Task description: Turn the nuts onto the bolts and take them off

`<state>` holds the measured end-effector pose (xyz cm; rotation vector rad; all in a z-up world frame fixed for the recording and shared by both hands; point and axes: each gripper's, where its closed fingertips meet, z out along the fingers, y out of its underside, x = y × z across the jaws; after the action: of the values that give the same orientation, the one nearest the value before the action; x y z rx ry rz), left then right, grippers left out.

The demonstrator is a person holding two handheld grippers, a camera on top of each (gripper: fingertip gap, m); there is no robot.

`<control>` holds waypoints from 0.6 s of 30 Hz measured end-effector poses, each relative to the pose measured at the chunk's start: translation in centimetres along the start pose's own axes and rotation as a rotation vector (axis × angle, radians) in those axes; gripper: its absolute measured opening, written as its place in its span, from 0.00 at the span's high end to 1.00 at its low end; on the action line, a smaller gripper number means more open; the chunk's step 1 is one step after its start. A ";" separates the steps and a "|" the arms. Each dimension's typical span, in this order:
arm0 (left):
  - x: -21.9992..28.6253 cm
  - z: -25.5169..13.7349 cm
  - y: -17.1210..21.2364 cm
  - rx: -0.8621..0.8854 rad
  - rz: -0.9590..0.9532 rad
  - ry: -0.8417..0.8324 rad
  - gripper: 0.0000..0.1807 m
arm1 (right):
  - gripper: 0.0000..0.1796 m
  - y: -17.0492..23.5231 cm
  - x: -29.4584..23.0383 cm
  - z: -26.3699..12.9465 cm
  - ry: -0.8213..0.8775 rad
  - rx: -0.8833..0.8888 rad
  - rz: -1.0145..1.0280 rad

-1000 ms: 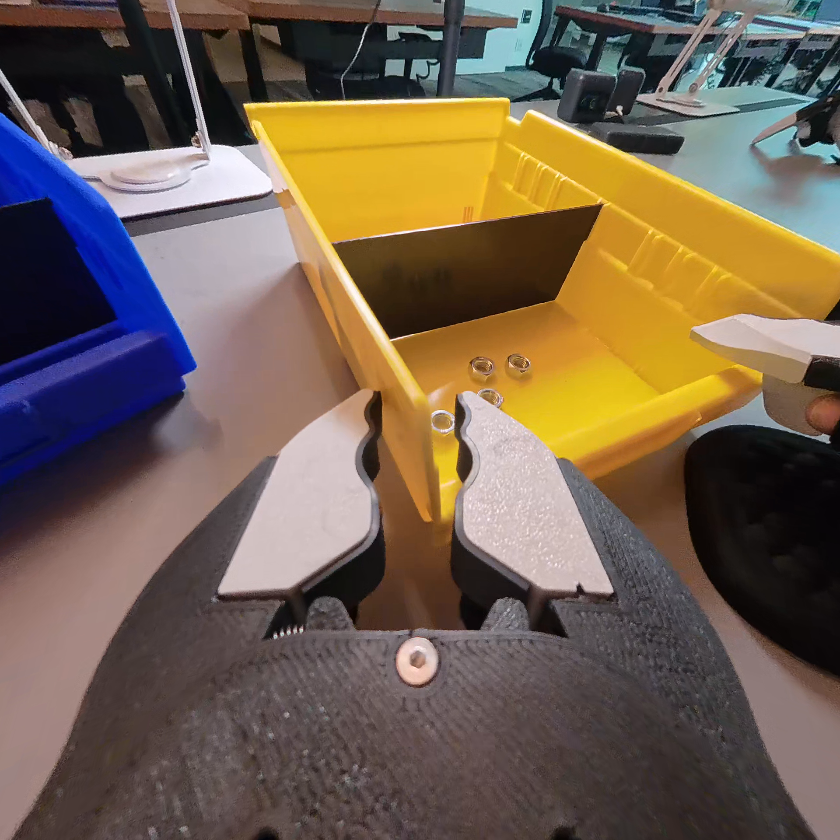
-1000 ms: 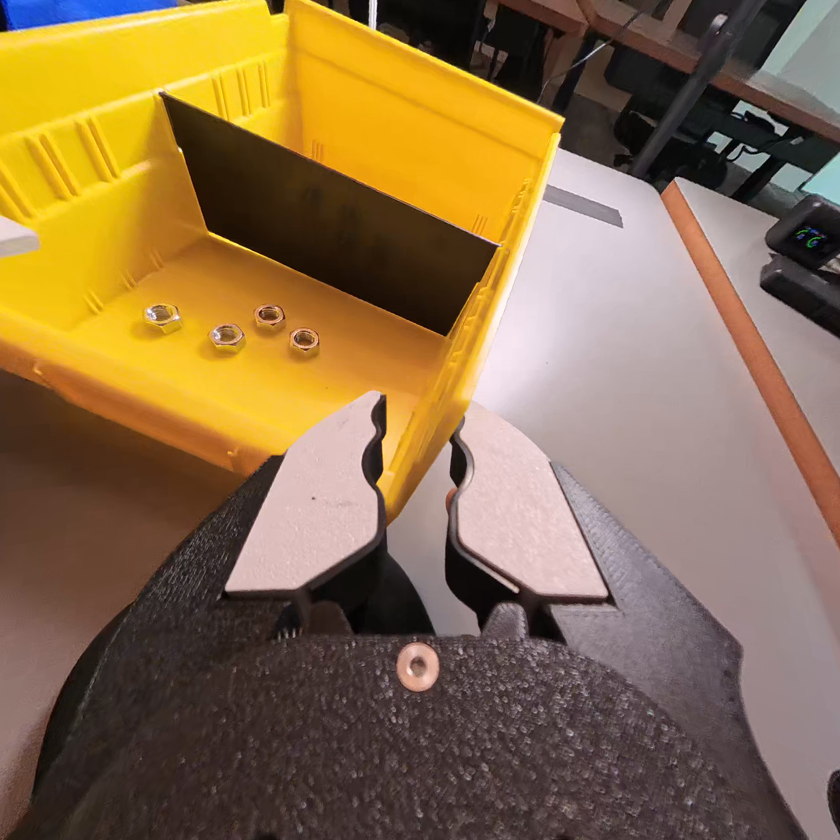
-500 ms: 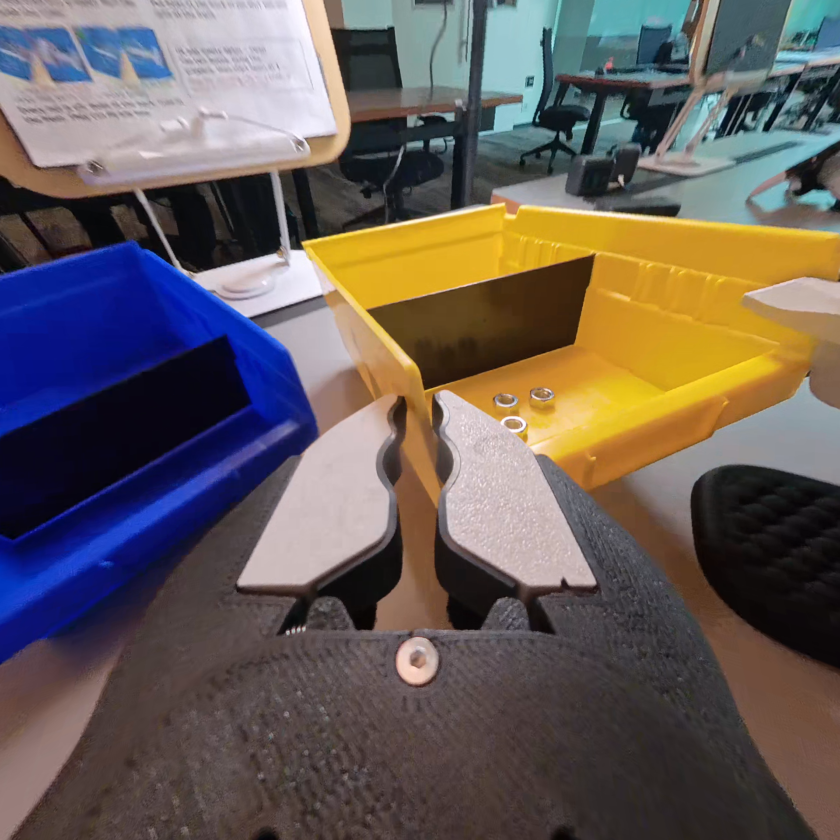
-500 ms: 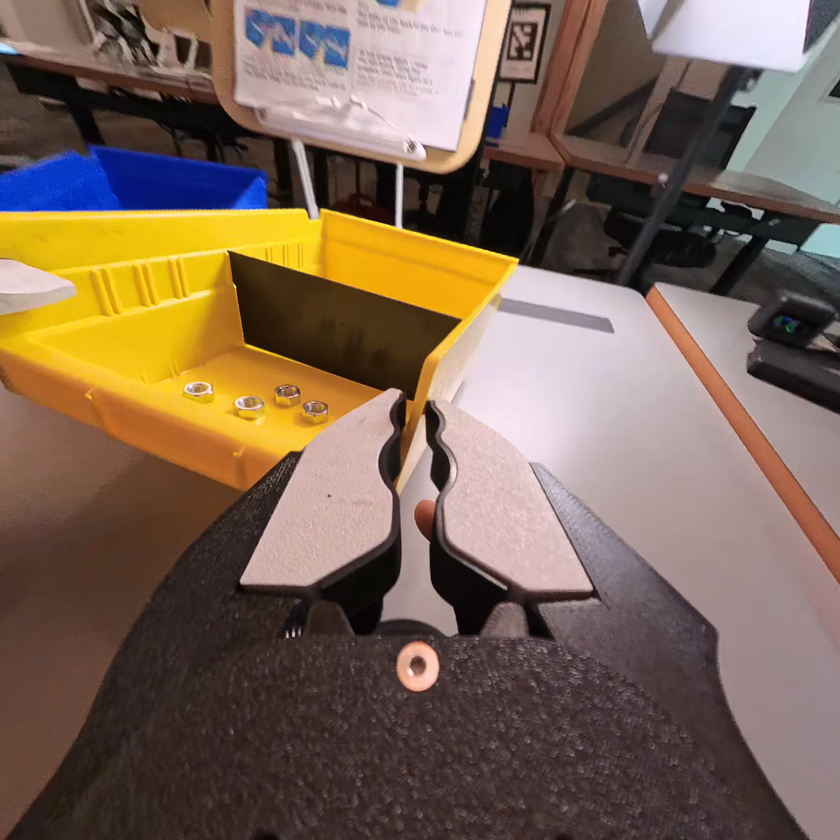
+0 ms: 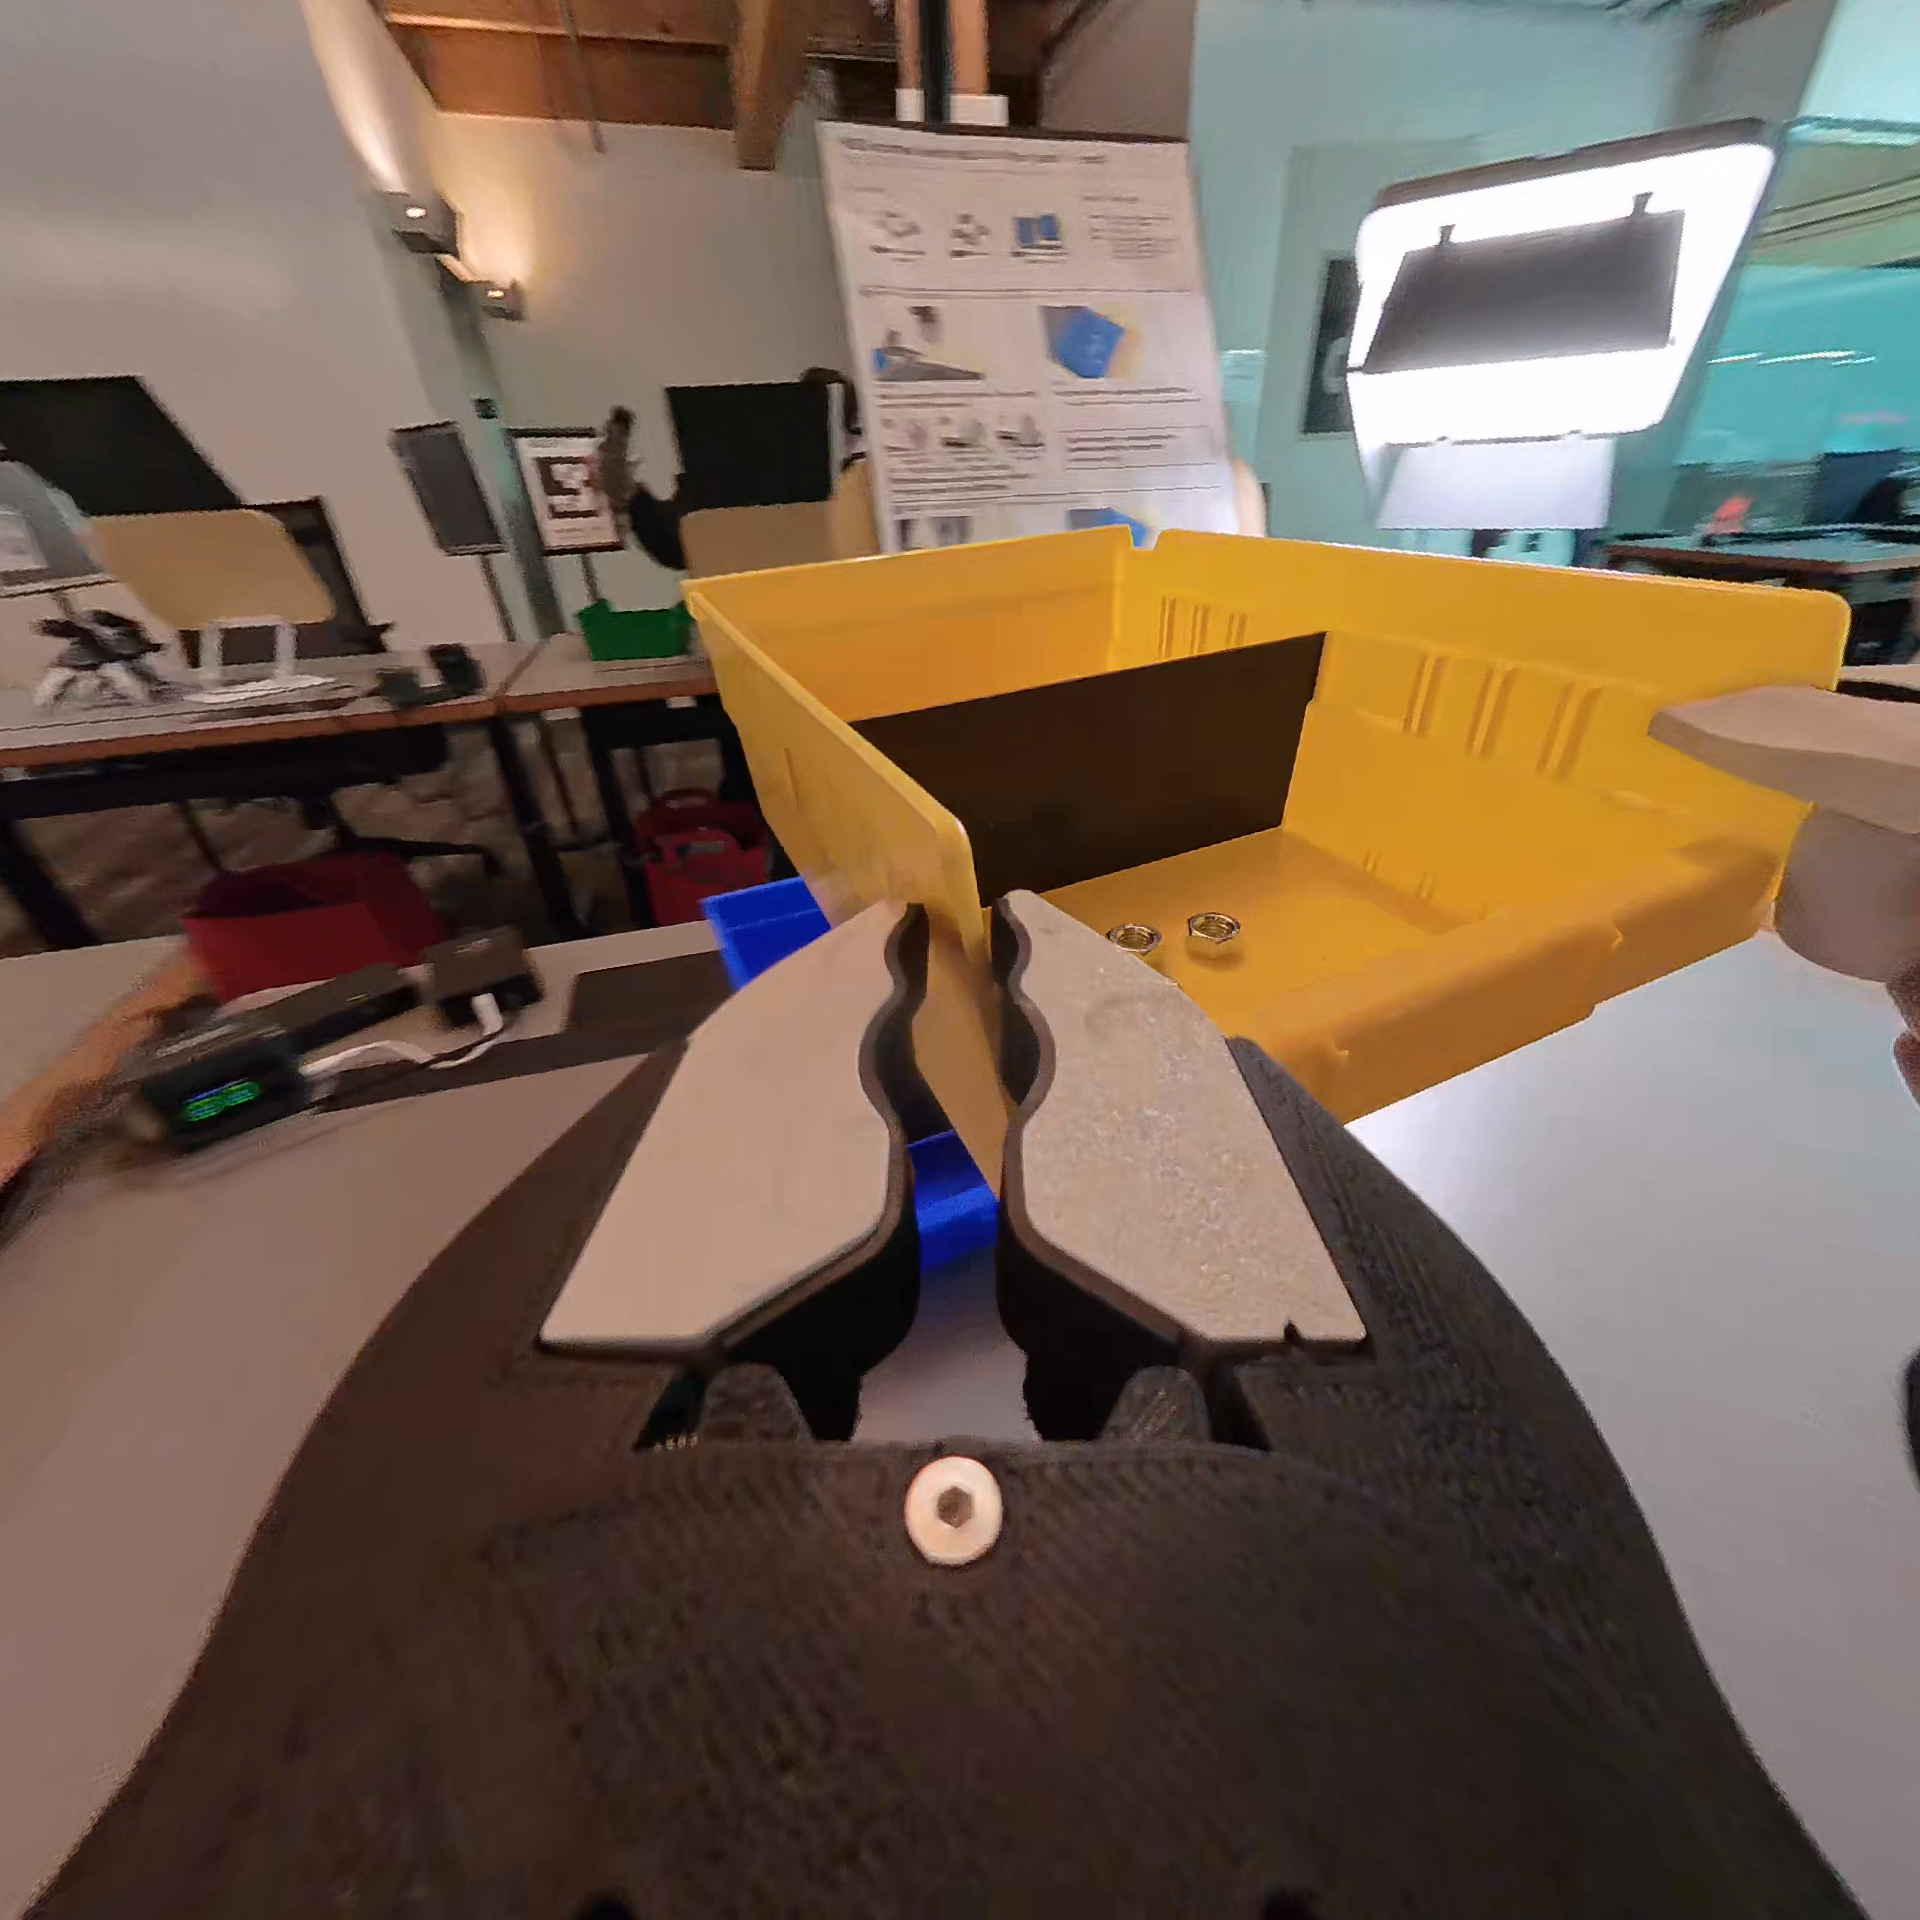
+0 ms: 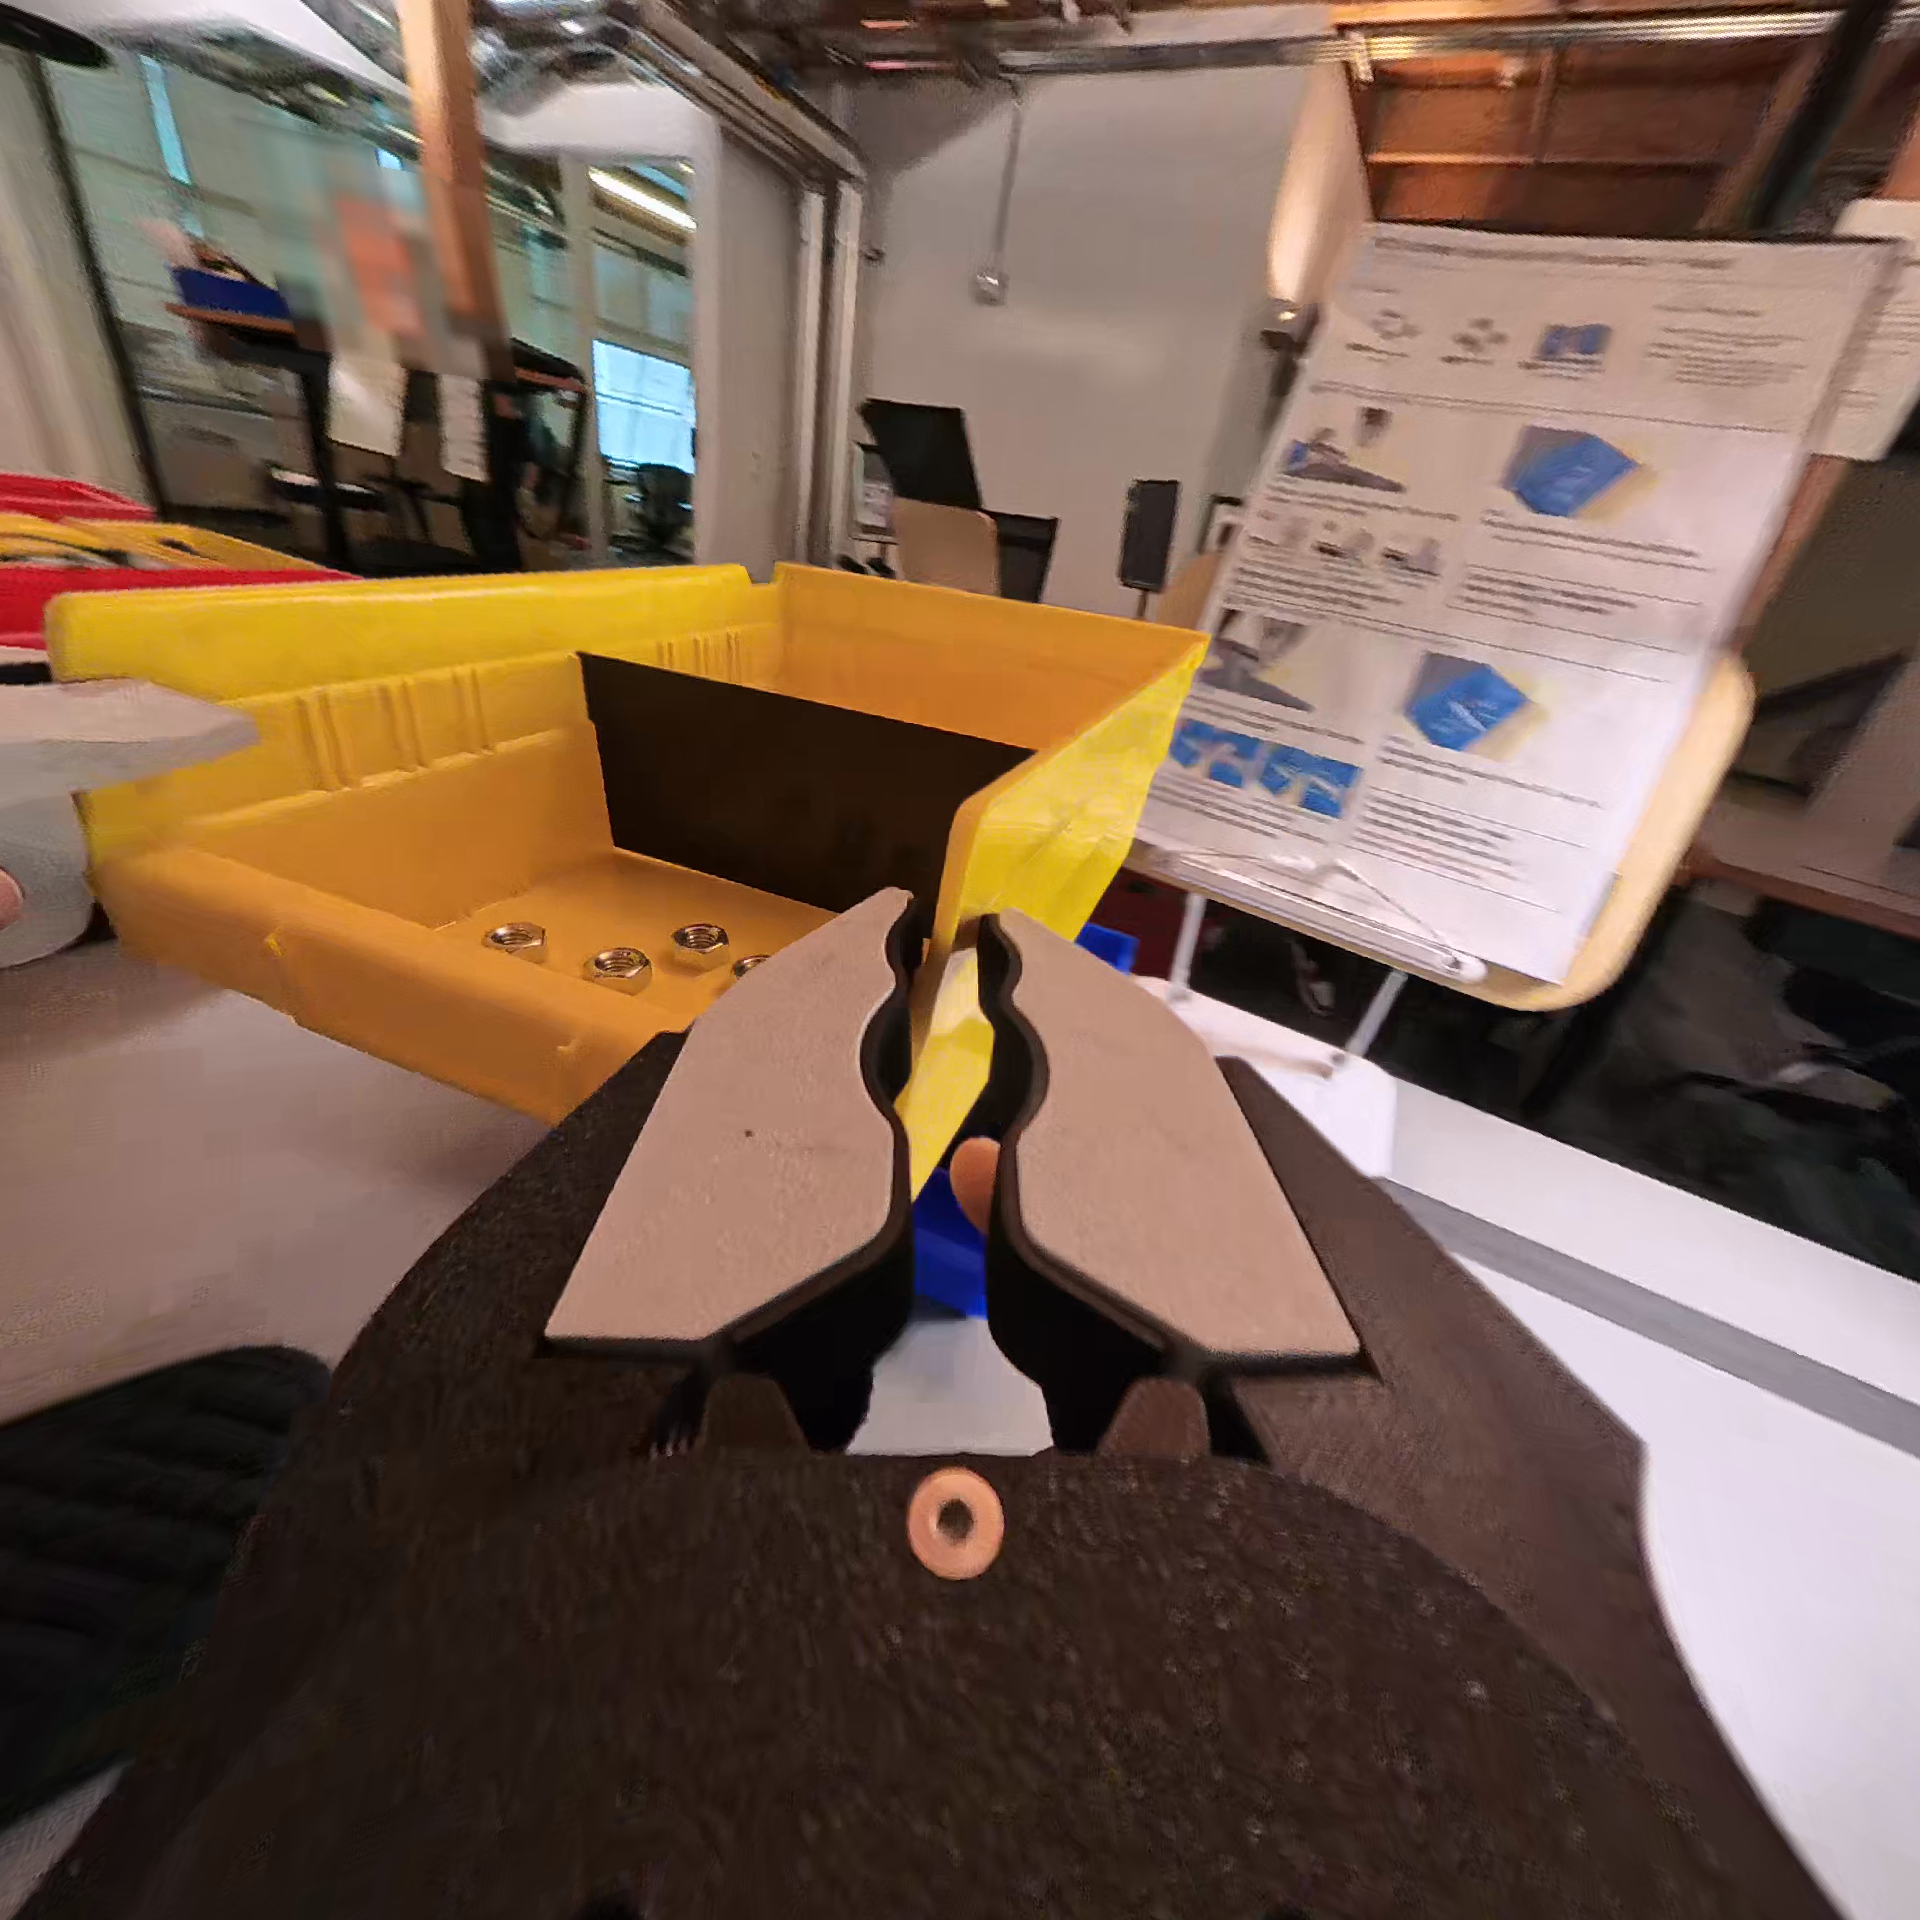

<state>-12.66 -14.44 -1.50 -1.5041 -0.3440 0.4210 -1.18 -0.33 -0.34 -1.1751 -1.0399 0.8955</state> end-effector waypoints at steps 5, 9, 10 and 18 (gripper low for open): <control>-8.8 -4.7 1.4 -0.052 0.019 -0.184 0.93 | 0.94 1.7 -8.8 6.8 -0.212 -0.015 0.116; -14.5 -7.3 4.8 -0.098 -0.011 -0.294 0.93 | 0.95 5.7 -15.2 11.3 -0.331 -0.061 0.199; -15.7 -7.6 5.7 -0.100 -0.028 -0.307 0.92 | 0.95 6.9 -16.5 12.2 -0.350 -0.078 0.212; -20.0 -6.7 16.2 -0.172 -0.066 -0.344 0.94 | 0.94 14.8 -20.0 15.0 -0.365 -0.099 0.157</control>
<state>-27.98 -29.48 -17.15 -1.5818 -0.7140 0.6108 -21.65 -12.40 -17.10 -1.2148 -1.3099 1.2258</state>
